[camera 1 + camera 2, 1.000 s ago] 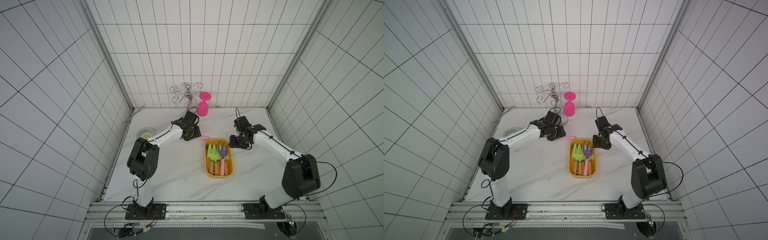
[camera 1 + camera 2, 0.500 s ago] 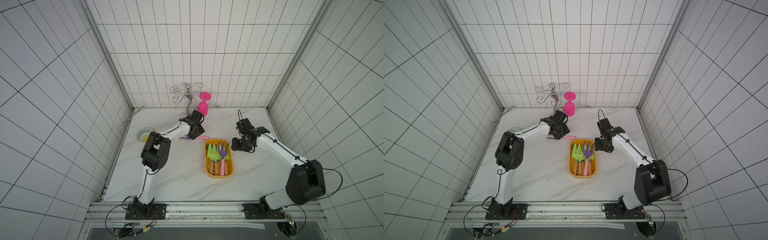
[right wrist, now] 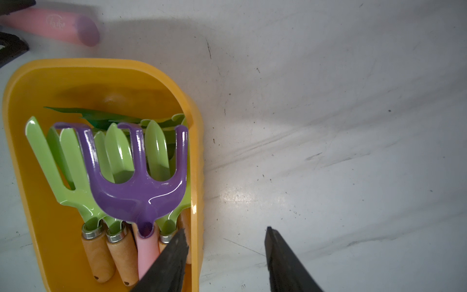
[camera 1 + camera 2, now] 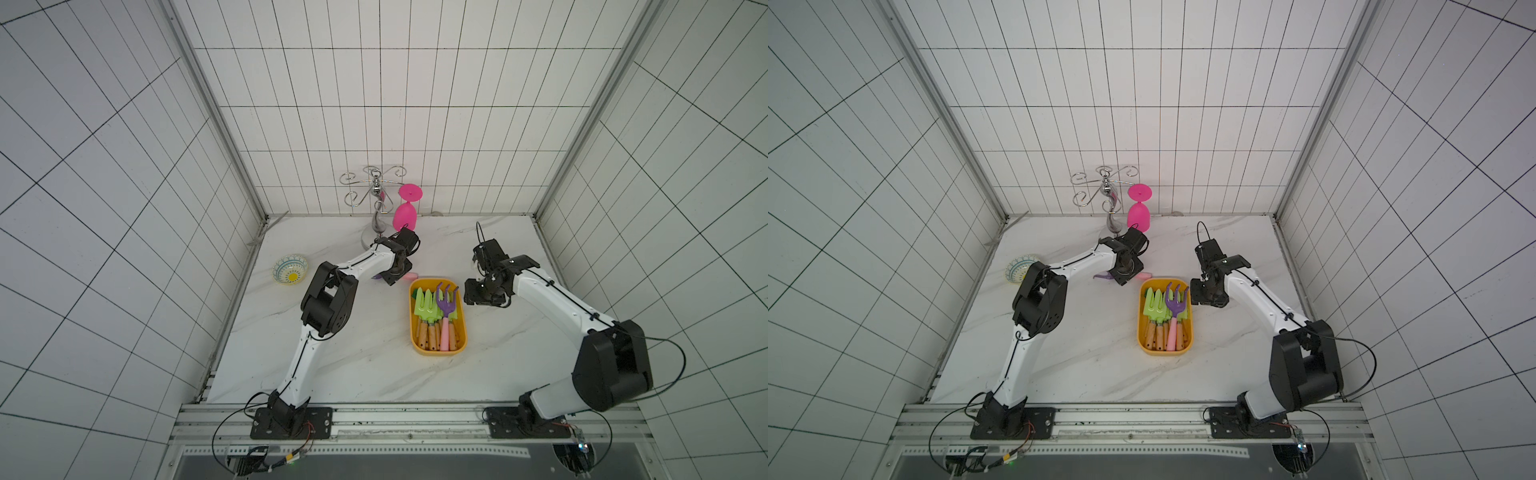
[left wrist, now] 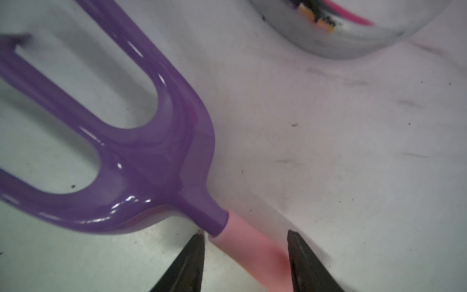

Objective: Put the rake into the storage box
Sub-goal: Pick up the rake at the center of the board.

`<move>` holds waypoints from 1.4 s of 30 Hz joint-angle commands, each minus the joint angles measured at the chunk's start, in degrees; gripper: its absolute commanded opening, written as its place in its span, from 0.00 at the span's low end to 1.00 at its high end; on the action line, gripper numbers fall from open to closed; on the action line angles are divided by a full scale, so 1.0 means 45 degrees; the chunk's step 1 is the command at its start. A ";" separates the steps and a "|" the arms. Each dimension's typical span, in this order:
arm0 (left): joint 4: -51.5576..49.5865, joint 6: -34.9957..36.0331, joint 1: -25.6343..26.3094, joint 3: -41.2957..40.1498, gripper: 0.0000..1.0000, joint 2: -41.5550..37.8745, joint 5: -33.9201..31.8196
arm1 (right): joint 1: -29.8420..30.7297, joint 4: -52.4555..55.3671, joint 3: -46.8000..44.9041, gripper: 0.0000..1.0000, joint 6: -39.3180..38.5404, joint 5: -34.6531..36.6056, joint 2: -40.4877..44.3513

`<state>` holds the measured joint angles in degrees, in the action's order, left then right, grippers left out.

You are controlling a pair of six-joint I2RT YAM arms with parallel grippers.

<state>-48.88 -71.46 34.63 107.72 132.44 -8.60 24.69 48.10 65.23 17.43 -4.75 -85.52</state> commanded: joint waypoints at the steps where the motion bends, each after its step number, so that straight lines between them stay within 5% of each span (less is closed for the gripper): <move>1: -0.0537 -0.0158 -0.0015 -0.0081 0.48 0.0360 -0.0527 | -0.0174 0.0347 -0.0389 0.53 -0.0104 -0.0309 0.0372; 10: -0.0214 0.2338 -0.0450 -0.2421 0.29 -0.0831 -0.0224 | -0.0174 0.0328 -0.0336 0.53 0.0181 -0.0926 0.0385; 20: 0.0735 0.6862 -0.1191 -0.5908 0.28 -0.2961 0.0565 | -0.0018 0.0068 -0.0815 0.53 0.1101 -0.1427 0.1156; 24: 0.0670 0.7923 -0.1221 -0.6686 0.33 -0.3773 0.0332 | 0.0041 -0.0036 -0.0883 0.53 0.1253 -0.1414 0.1196; 32: 0.1566 0.8277 -0.1196 -0.8413 0.62 -0.5283 0.1045 | 0.0273 -0.0269 -0.0844 0.53 0.1068 -0.1554 0.0930; 42: 0.0407 0.7119 0.0109 -0.8104 0.67 -0.6065 0.0156 | 0.0471 -0.0234 -0.1110 0.54 0.0970 -0.1106 0.1551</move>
<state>-45.19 -37.17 33.95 70.08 105.75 -6.39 26.15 46.52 62.33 21.91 -11.07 -80.53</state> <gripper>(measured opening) 0.670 0.536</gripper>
